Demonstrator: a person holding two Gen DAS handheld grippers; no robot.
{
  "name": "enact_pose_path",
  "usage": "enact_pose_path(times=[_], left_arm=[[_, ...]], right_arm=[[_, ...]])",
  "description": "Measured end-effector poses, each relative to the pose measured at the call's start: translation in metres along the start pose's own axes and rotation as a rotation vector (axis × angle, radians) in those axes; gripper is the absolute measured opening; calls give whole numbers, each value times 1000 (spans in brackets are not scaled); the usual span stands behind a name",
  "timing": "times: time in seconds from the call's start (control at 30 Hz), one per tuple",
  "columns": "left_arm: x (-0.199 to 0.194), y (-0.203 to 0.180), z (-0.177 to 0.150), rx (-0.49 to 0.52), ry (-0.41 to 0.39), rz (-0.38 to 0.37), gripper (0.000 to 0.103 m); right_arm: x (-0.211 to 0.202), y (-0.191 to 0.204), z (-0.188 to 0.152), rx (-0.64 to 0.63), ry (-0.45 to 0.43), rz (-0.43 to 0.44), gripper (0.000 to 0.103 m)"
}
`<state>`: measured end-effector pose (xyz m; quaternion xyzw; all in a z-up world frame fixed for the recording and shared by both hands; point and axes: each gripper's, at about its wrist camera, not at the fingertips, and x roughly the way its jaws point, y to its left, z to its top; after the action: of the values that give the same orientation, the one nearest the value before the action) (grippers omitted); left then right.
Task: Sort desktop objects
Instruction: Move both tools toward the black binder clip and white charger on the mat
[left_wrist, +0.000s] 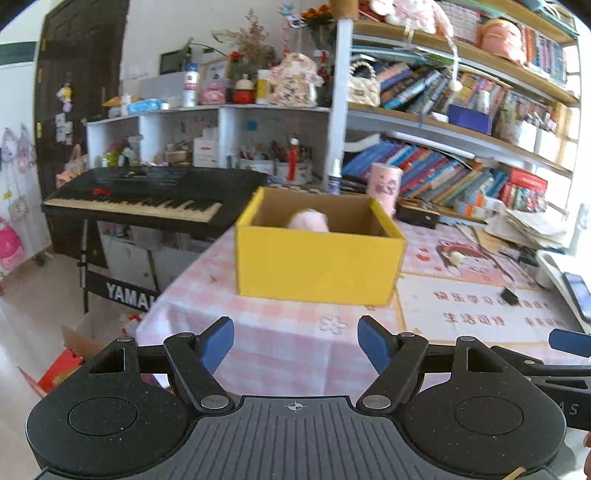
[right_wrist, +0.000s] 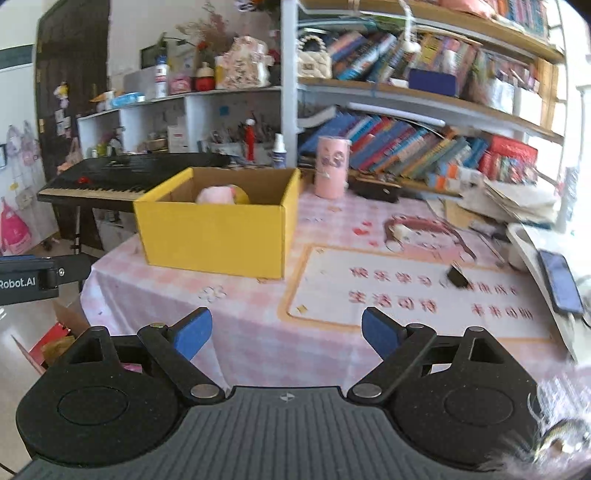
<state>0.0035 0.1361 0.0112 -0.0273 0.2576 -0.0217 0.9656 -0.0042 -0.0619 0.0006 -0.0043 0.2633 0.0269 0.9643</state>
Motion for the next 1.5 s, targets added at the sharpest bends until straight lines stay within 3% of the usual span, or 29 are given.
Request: enact_pose_path(times=[0.23, 0.53, 0.77, 1.5], left_arm=[[16, -15, -5, 30, 85, -75, 76], [31, -48, -7, 74, 113, -215, 76], [39, -73, -9, 119, 135, -294, 76], [87, -123, 3, 178, 163, -360, 75]], right_arm=[[-12, -15, -13, 31, 40, -73, 87], [-29, -49, -25, 126, 62, -209, 86], [-30, -70, -25, 185, 97, -254, 85], [17, -110, -9, 194, 160, -259, 78]])
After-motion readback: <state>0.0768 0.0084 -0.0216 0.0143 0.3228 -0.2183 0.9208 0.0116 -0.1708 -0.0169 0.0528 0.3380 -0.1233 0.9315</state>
